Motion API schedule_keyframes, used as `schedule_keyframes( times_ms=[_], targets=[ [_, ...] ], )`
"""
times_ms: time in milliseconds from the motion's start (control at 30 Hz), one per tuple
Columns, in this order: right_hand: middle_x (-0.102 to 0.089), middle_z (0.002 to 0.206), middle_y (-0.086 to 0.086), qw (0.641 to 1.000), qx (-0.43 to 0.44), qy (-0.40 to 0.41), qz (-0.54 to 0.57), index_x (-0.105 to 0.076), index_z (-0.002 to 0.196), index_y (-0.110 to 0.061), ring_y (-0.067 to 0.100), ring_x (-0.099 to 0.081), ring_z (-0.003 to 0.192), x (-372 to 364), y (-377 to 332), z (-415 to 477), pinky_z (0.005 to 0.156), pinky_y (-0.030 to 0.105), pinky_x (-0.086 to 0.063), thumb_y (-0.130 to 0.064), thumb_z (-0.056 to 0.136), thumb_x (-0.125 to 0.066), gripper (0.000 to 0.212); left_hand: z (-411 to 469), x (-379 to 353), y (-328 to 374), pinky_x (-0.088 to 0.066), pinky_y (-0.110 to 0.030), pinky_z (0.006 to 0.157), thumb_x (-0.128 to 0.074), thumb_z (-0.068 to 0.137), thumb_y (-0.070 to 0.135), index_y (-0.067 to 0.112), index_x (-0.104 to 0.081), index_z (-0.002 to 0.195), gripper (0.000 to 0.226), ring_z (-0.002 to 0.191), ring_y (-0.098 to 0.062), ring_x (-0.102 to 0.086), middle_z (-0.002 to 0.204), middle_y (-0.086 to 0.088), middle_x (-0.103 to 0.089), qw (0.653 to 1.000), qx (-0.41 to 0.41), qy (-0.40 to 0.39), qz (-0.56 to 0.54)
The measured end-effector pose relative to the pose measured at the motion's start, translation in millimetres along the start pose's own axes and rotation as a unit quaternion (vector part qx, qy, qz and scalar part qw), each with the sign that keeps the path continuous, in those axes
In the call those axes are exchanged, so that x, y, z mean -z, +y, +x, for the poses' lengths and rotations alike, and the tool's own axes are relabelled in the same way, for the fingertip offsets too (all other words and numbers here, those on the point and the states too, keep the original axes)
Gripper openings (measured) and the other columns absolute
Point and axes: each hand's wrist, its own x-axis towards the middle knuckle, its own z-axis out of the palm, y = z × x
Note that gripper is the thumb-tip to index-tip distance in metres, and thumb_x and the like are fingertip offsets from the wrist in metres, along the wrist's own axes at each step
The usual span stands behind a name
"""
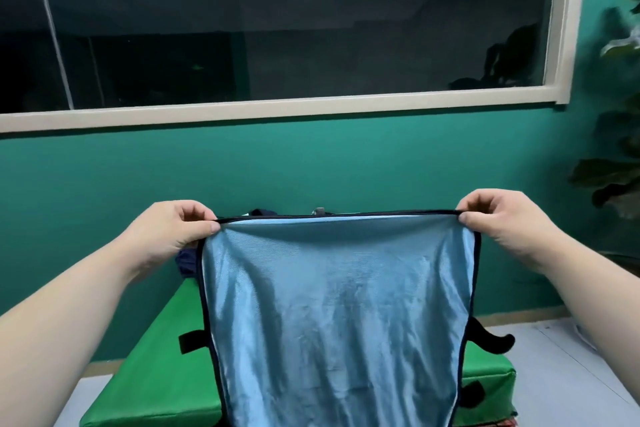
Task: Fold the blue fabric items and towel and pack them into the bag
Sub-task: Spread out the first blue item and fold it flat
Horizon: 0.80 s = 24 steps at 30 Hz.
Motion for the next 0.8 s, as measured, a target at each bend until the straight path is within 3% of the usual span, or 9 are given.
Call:
schedule_keyframes(
  times_ms=[167, 300, 400, 467, 567, 700, 800],
  targets=[
    [-0.068, 0.072, -0.002, 0.999, -0.017, -0.010, 0.050, -0.070, 0.075, -0.013, 0.015, -0.057, 0.071, -19.3, 29.3, 39.1, 0.073, 0.030, -0.045, 0.004, 0.085, -0.069, 0.019, 39.0, -13.2, -32.7, -0.040, -0.017, 0.047, -0.074, 0.085, 0.007, 0.013, -0.070, 0.077, 0.011, 0.063, -0.017, -0.048, 0.068, -0.004, -0.062, 1.000, -0.005, 0.007, 0.002],
    [-0.064, 0.068, 0.000, 0.996, -0.036, -0.018, 0.076, -0.067, 0.078, -0.004, 0.010, -0.054, 0.060, -41.9, 48.5, 86.1, 0.054, 0.015, -0.043, 0.008, 0.086, -0.066, 0.014, 81.3, -26.0, -57.9, -0.037, -0.029, 0.058, -0.079, 0.080, 0.011, 0.015, -0.070, 0.076, 0.011, 0.055, -0.019, -0.044, 0.061, -0.004, -0.059, 1.000, 0.009, 0.009, -0.014],
    [-0.061, 0.067, 0.003, 0.992, -0.070, -0.008, 0.104, -0.065, 0.079, -0.003, 0.009, -0.052, 0.054, -61.3, 57.3, 134.0, 0.050, 0.016, -0.044, 0.009, 0.087, -0.064, 0.015, 124.0, -36.7, -61.1, -0.037, -0.028, 0.058, -0.075, 0.084, 0.011, 0.015, -0.069, 0.074, 0.012, 0.044, -0.015, -0.044, 0.056, 0.000, -0.058, 0.998, 0.030, 0.048, -0.009],
    [-0.060, 0.068, 0.005, 0.989, -0.087, -0.001, 0.117, -0.065, 0.077, -0.005, 0.012, -0.051, 0.056, -71.7, 51.7, 172.9, 0.053, 0.022, -0.044, 0.008, 0.087, -0.064, 0.017, 156.9, -37.6, -47.9, -0.039, -0.025, 0.053, -0.074, 0.085, 0.010, 0.011, -0.069, 0.076, 0.010, 0.047, -0.013, -0.045, 0.064, -0.004, -0.060, 0.997, 0.037, 0.062, -0.013],
    [-0.060, 0.068, 0.006, 0.989, -0.070, 0.019, 0.129, -0.066, 0.073, -0.010, 0.017, -0.050, 0.061, -73.7, 18.6, 232.4, 0.059, 0.028, -0.041, 0.005, 0.085, -0.065, 0.019, 210.1, -17.2, -10.9, -0.046, -0.026, 0.058, -0.073, 0.085, 0.006, 0.003, -0.070, 0.082, 0.006, 0.062, -0.016, -0.051, 0.073, -0.008, -0.062, 0.995, 0.008, 0.093, -0.028],
    [-0.060, 0.064, 0.000, 0.983, 0.005, 0.050, 0.179, -0.064, 0.071, -0.014, 0.016, -0.052, 0.060, -52.8, -62.0, 290.3, 0.059, 0.027, -0.044, 0.004, 0.084, -0.065, 0.022, 248.9, 37.9, 58.5, -0.051, -0.022, 0.064, -0.074, 0.085, 0.006, 0.015, -0.072, 0.070, 0.018, 0.068, -0.012, -0.060, 0.065, 0.006, -0.068, 0.988, -0.062, 0.138, -0.037],
    [-0.062, 0.066, 0.000, 0.973, 0.056, 0.063, 0.214, -0.065, 0.075, -0.015, 0.015, -0.057, 0.061, -32.4, -113.7, 295.2, 0.062, 0.029, -0.050, 0.003, 0.085, -0.064, 0.022, 238.6, 73.9, 98.1, -0.054, -0.021, 0.071, -0.076, 0.084, 0.008, 0.017, -0.073, 0.071, 0.015, 0.072, -0.013, -0.061, 0.070, 0.004, -0.069, 0.979, -0.116, 0.162, -0.040]
  ],
)
